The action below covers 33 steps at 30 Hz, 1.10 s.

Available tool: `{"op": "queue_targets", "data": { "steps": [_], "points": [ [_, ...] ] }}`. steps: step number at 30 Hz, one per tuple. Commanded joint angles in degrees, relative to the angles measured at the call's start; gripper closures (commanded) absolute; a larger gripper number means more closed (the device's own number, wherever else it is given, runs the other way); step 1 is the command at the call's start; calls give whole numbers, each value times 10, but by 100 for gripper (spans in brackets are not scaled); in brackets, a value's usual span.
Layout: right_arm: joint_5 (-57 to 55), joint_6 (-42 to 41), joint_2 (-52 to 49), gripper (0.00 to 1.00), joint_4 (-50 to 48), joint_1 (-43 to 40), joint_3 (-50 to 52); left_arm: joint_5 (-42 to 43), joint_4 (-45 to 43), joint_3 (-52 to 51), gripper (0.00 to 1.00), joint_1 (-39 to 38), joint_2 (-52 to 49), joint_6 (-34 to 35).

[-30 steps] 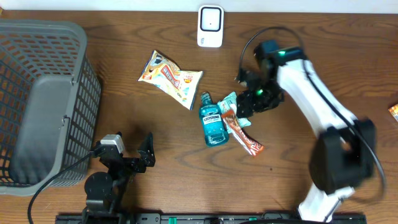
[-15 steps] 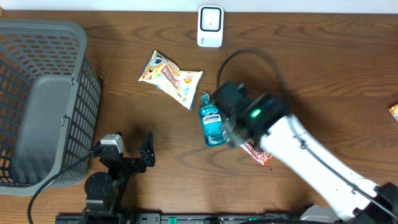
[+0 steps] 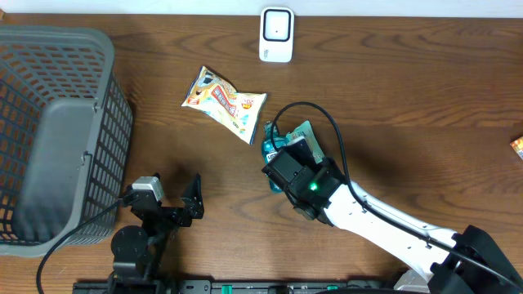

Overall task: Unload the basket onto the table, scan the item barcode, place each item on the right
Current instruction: 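Grasp the red-orange candy bar with the right gripper and lift it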

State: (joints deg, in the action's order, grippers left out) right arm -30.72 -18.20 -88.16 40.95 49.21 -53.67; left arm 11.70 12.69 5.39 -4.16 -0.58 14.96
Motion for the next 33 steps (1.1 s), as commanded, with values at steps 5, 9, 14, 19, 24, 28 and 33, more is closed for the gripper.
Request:
{"op": "queue_targets", "data": {
  "steps": [5, 9, 14, 19, 24, 28, 33],
  "points": [
    [-19, 13, -48, 28, -9, 4, 14, 3, 14, -9, 2, 3, 3, -3],
    [-19, 26, -85, 26, -14, 15, 14, 3, 14, -9, 2, 3, 3, -3],
    [-23, 26, -122, 25, -30, 26, 14, 3, 14, -9, 2, 3, 3, -3],
    [-72, 24, -175, 26, -49, 26, 14, 3, 14, -9, 2, 3, 3, -3],
    [-108, 24, -222, 30, -50, 26, 14, 3, 14, -9, 2, 3, 3, -3],
    [-107, 7, -248, 44, -29, 26, 14, 3, 14, -9, 2, 3, 3, -3],
    [-83, -17, -252, 99, -6, 26, 13, 3, 14, -9, 2, 3, 3, -3]
  ]
}}
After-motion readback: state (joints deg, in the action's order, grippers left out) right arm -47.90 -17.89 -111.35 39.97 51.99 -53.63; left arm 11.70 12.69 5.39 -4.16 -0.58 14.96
